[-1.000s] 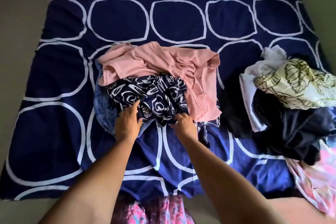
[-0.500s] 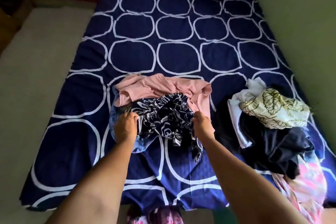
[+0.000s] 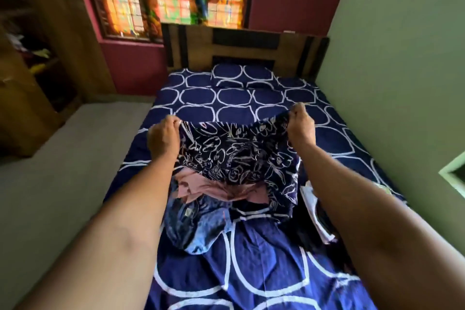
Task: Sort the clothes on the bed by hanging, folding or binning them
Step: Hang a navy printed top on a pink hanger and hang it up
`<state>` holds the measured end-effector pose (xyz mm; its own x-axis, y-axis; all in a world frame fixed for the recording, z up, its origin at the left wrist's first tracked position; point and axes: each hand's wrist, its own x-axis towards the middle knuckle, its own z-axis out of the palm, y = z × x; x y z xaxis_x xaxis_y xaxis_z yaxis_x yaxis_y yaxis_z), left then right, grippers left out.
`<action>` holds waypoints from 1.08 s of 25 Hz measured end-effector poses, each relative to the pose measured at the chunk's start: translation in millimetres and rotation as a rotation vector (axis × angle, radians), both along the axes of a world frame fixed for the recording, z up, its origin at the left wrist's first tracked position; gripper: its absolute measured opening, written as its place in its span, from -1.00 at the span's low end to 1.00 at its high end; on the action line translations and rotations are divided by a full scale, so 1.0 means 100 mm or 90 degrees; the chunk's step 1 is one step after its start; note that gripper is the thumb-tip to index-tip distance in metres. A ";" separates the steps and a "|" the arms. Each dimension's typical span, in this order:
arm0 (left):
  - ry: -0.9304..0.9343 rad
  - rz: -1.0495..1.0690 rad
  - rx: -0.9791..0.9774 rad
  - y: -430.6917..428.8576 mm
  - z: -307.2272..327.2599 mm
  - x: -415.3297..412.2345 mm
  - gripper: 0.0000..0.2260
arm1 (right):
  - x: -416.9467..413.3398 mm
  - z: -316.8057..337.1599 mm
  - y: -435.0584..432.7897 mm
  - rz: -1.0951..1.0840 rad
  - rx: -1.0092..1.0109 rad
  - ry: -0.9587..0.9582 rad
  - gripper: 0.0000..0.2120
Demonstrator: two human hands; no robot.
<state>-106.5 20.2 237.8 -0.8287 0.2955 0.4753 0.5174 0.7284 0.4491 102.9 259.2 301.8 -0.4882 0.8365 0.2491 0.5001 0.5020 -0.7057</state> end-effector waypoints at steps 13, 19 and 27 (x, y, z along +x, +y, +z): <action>-0.037 -0.180 0.383 -0.01 1.46 -0.09 -0.90 | 0.19 1.00 -0.03 -0.054 0.098 0.055 -0.80; -0.066 -0.296 0.385 0.27 1.90 0.19 -0.86 | -0.01 0.74 -0.21 0.094 -0.026 -0.083 -0.47; -0.080 -0.393 0.265 0.37 2.26 0.51 -0.93 | -0.05 0.64 -0.48 0.243 -0.023 0.021 -0.28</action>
